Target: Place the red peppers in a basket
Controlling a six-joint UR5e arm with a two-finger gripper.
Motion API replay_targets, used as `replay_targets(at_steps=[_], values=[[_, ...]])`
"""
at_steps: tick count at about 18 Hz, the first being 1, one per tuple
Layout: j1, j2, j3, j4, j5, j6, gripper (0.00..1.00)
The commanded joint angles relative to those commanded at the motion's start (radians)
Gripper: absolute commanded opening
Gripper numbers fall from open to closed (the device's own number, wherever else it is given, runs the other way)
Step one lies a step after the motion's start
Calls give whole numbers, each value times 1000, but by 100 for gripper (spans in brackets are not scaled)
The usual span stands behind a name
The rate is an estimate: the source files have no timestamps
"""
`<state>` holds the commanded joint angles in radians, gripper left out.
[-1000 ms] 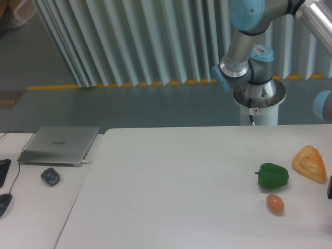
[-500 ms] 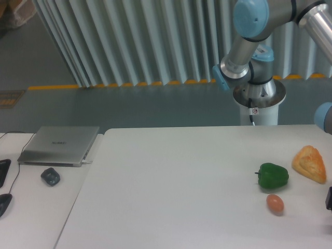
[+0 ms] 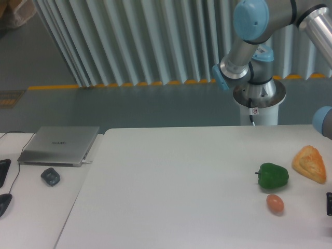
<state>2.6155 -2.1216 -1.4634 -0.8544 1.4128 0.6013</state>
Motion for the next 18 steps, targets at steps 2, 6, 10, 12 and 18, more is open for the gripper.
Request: replay_targets(at_steps=[2,6,10,12,18], values=[[-9,43,-12,-3,-3,-5,6],[3,114,-14,-6,-28,1,6],[73,111,37,-6,-96,81,5],[132,92,52,-5,-123,196,5],[250,17,86,-2,-124,565,5]])
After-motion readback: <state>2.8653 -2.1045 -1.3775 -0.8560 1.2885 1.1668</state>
